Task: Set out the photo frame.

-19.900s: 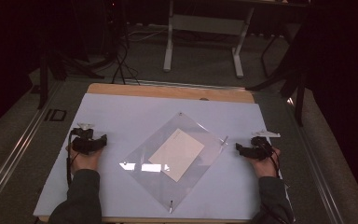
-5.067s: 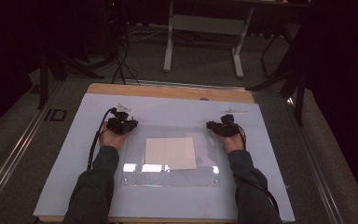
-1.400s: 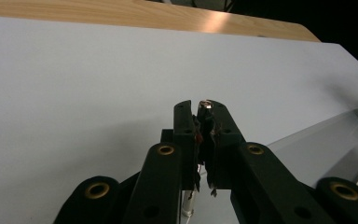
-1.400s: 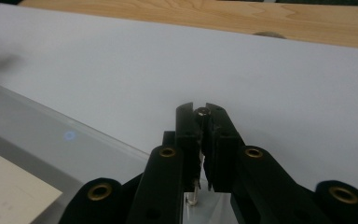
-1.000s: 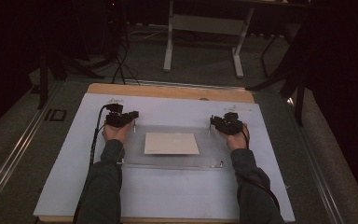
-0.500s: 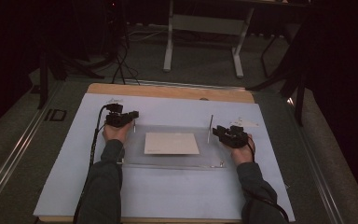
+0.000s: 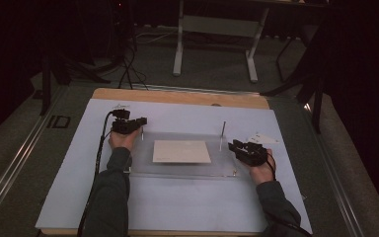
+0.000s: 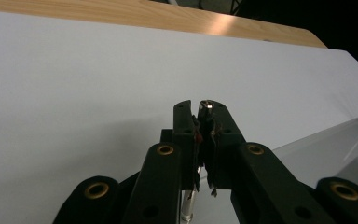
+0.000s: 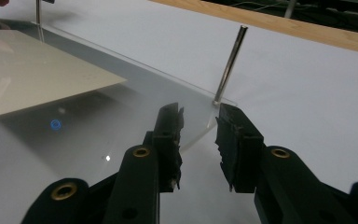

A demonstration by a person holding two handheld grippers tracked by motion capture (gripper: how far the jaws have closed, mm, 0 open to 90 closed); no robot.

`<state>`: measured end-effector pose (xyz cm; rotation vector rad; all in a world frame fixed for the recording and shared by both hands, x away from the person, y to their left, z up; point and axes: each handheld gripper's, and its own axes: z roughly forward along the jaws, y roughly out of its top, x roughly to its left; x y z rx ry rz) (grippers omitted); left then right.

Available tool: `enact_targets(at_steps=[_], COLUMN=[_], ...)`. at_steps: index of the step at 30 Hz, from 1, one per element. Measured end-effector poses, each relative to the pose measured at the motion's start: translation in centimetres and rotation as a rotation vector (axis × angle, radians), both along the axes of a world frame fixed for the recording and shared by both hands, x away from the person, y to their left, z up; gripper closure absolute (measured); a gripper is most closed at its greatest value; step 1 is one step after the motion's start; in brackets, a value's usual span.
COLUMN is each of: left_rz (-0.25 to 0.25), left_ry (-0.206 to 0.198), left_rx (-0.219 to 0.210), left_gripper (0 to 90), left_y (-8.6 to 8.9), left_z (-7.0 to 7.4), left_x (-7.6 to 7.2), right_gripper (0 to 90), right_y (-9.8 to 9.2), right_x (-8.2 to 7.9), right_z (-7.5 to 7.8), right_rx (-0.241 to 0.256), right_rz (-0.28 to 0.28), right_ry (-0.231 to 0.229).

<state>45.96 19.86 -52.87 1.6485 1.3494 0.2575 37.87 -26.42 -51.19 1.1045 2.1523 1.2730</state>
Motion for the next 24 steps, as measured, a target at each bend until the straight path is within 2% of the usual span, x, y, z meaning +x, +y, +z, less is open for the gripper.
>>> enact_targets(at_steps=[4, 6, 10, 16, 24], left_rz=[0.001, 0.005, 0.006, 0.006, 0.005], left_ry=[0.001, 0.003, 0.005, 0.012, 0.017], left_rx=[-0.002, -0.003, -0.010, -0.012, -0.011], left_gripper=[84.2, 84.2, 84.1, 84.0, 83.9], left_y=[0.0, 0.0, 0.0, 0.0, 0.0], left_z=[0.0, 0.0, 0.0, 0.0, 0.0], left_x=[0.0, 0.1, 0.1, 0.1, 0.2], right_gripper=[66.1, 66.1, 65.8, 64.1, 62.5], right_y=[-0.5, -0.6, -0.8, -1.0, -0.3], right_x=[-0.6, -0.8, -1.3, -1.6, -1.8], right_z=[0.2, 0.1, -0.6, -1.1, -1.3], right_rx=[-0.008, -0.046, -0.079, -0.091, -0.087], right_rz=[-0.009, -0.011, 0.009, 0.023, 0.075], right_ry=[-0.006, -0.007, -0.006, 0.003, -0.013])
